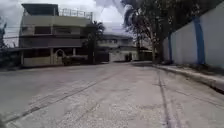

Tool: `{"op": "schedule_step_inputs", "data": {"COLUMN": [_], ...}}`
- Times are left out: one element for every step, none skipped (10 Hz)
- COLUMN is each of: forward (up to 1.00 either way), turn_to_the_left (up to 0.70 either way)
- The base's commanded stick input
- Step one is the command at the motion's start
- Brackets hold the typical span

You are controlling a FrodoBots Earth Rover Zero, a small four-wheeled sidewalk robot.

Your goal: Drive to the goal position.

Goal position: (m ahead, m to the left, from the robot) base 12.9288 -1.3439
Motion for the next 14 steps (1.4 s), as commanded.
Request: {"op": "schedule_step_inputs", "data": {"forward": [1.00, 1.00, 1.00, 1.00, 1.00, 1.00, 1.00, 1.00, 1.00, 1.00, 1.00, 1.00, 1.00, 1.00], "turn_to_the_left": [0.00, 0.00, 0.00, 0.00, 0.00, 0.00, 0.00, 0.00, 0.00, 0.00, 0.00, 0.00, 0.00, 0.00]}}
